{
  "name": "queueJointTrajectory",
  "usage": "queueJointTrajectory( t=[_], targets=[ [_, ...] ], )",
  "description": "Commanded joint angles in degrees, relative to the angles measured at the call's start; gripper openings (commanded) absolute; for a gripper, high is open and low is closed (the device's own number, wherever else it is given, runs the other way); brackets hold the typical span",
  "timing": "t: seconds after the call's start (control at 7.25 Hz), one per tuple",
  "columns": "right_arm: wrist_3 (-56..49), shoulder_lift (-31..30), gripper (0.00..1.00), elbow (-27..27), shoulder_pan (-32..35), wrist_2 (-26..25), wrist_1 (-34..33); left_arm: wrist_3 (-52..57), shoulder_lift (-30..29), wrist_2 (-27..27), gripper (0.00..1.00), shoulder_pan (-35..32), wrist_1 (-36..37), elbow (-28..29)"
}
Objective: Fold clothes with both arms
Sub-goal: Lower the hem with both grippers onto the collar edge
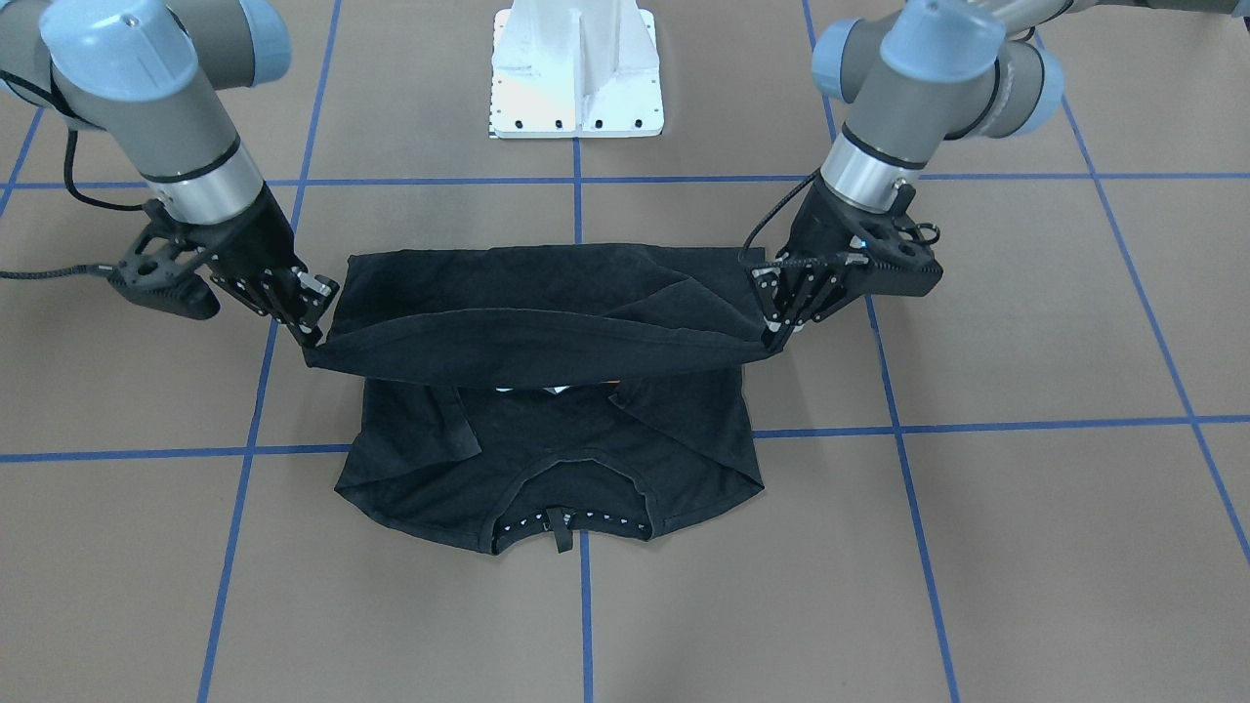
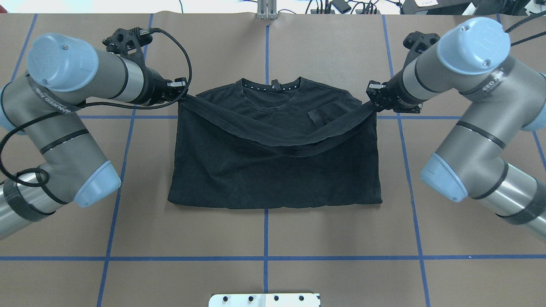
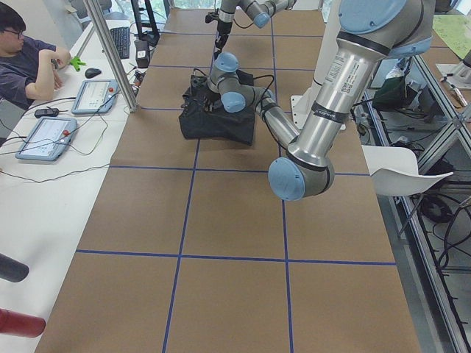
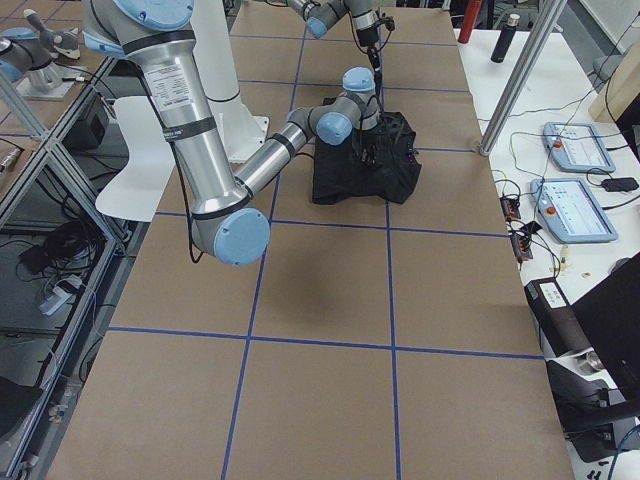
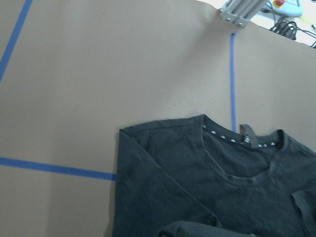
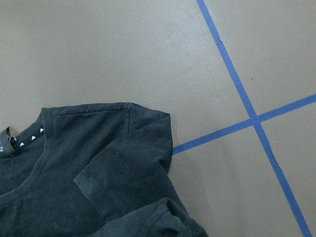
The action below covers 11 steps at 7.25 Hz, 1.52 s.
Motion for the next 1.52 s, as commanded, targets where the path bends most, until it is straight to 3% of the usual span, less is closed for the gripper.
queueJointTrajectory(
  t=[0.0,0.69,1.1,1.38],
  targets=[
    [-1.14,3.27,0.00,-5.48,1.09,-0.28,0.22,0.73,-2.91,0.13,0.00,-0.01,-4.26,7.88],
    [-6.32,5.74,0.00,-13.13,3.91,-0.10,0.21,4.33,-4.69,0.31,0.00,-1.86,-6.46,14.14],
    [-6.68,6.35,0.00,-18.75,3.74,-0.19,6.43,4.42,-7.14,0.22,0.00,-1.94,-10.78,21.08],
    [-6.68,10.21,0.00,-23.59,3.39,-0.28,6.98,4.51,-8.12,0.22,0.00,-1.85,-10.87,22.50]
  ],
)
